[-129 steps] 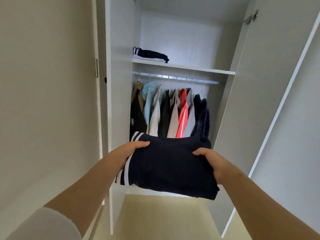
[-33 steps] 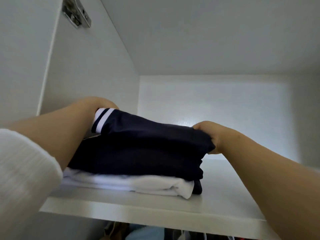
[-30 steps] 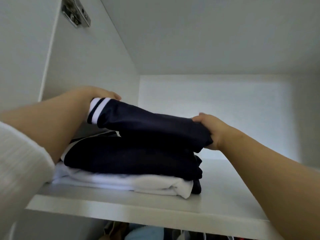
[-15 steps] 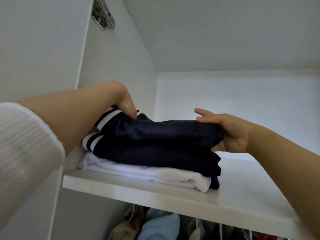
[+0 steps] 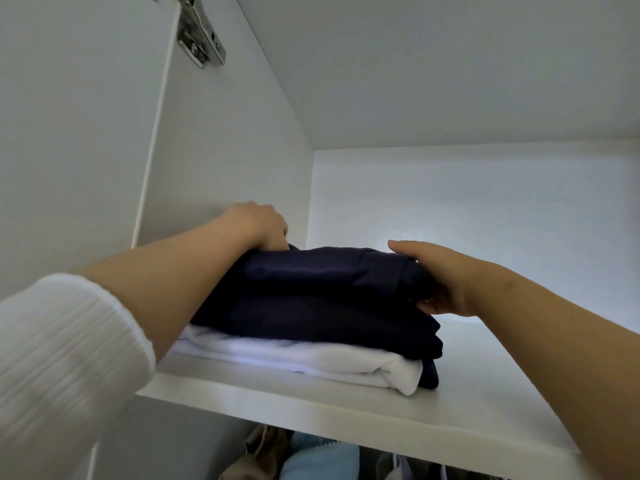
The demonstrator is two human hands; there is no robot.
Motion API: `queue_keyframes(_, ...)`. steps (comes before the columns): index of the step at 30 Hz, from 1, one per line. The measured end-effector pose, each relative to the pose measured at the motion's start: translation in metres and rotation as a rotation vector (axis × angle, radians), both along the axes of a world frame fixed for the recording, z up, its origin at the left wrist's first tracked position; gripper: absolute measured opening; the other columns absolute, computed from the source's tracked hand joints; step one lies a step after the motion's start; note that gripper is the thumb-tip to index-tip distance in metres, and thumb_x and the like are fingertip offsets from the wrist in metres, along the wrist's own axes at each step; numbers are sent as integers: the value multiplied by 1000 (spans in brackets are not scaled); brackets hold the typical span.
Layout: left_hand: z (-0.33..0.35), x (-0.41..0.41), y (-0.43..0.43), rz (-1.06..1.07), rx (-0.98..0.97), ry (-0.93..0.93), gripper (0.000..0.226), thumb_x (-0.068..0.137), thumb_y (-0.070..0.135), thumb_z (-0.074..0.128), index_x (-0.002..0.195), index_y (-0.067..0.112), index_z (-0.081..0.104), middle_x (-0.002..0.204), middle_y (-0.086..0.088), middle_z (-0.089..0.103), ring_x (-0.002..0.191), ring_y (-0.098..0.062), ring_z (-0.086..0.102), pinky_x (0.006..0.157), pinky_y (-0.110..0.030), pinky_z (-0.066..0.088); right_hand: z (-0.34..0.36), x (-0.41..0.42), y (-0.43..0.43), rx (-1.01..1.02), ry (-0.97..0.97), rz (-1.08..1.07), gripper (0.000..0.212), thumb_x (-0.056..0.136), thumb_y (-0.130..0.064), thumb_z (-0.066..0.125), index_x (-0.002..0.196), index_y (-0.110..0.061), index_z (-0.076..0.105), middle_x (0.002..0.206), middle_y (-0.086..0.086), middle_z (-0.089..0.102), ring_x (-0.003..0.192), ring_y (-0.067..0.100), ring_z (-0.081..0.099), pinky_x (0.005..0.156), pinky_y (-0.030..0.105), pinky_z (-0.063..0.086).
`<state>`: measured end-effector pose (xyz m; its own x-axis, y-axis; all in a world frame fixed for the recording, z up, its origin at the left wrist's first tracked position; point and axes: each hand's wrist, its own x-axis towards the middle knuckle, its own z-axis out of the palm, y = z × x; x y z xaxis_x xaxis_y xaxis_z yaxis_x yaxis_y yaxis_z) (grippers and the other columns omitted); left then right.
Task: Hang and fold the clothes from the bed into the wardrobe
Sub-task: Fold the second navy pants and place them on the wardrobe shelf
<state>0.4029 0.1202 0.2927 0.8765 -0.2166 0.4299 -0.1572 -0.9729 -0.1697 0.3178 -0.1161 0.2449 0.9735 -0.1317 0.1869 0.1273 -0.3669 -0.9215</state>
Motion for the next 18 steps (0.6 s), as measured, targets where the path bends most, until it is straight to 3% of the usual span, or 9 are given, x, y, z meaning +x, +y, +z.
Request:
queue_keyframes(2, -9, 12, -4, -159, -49, 175, 26, 92, 38, 47, 114, 30, 58, 126, 5, 50, 113, -24, 51, 97, -37, 40, 0, 4, 6, -37, 1, 19, 16, 87, -30, 56, 76, -18, 57, 70, 1, 54, 62, 15, 49, 53, 24, 40)
queue_keyframes(4, -20, 18, -4, -234, -152, 430, 13, 96, 32, 42, 94, 36, 54, 109, 9, 55, 100, -19, 55, 97, -35, 39, 2, 9, 12, -65, -74, 55, 11, 86, -9, 48, 86, -18, 53, 74, 5, 50, 61, 16, 44, 50, 24, 37)
queue_keyframes(7, -23, 22, 3, -287, -227, 501, 17, 95, 30, 45, 79, 35, 51, 90, 15, 56, 85, -12, 57, 87, -27, 38, 7, 15, 14, 84, -254, 49, 39, 88, 1, 44, 109, -31, 43, 92, 5, 58, 68, 17, 54, 53, 25, 41)
queue_keyframes(9, -24, 23, 3, -328, -281, 531, 10, 89, 32, 52, 80, 31, 56, 85, 14, 61, 79, -9, 59, 78, -26, 41, 6, 15, 12, 18, -197, 0, 28, 89, 2, 42, 98, -24, 48, 80, 6, 56, 59, 17, 50, 50, 24, 38)
queue_keyframes(11, -26, 21, 0, -309, -303, 531, 14, 94, 31, 48, 83, 28, 57, 92, 12, 63, 84, -13, 59, 78, -28, 42, 1, 8, 11, -144, -39, -41, 21, 90, -1, 43, 74, -12, 51, 65, 7, 51, 54, 18, 44, 51, 25, 37)
queue_keyframes(13, -29, 16, -6, -222, -264, 397, 18, 98, 33, 40, 97, 25, 57, 110, 0, 60, 97, -21, 55, 88, -30, 38, -3, 1, 10, -318, 51, -63, 16, 92, -11, 44, 82, -10, 57, 91, 12, 62, 79, 24, 55, 73, 34, 47)
queue_keyframes(15, -30, 8, -7, -114, -217, 139, 33, 96, 40, 40, 112, 20, 61, 120, -7, 59, 100, -25, 53, 87, -32, 39, -6, -4, 10, -356, 18, -112, 28, 96, -16, 42, 117, -3, 57, 129, 18, 53, 118, 34, 49, 100, 44, 38)
queue_keyframes(16, -30, 2, -6, -91, -239, -2, 33, 94, 41, 42, 109, 20, 63, 116, -7, 61, 96, -25, 54, 81, -31, 40, -7, -4, 10, -314, -24, -127, 34, 97, -14, 41, 125, 2, 51, 132, 19, 49, 127, 35, 43, 105, 43, 34)
queue_keyframes(18, -32, -12, -5, -120, -411, -246, 22, 89, 33, 48, 97, 24, 66, 105, -4, 63, 86, -23, 52, 71, -29, 39, -8, -1, 9, -277, -133, -198, 33, 95, -13, 45, 123, 4, 53, 127, 24, 52, 125, 37, 45, 100, 41, 38)
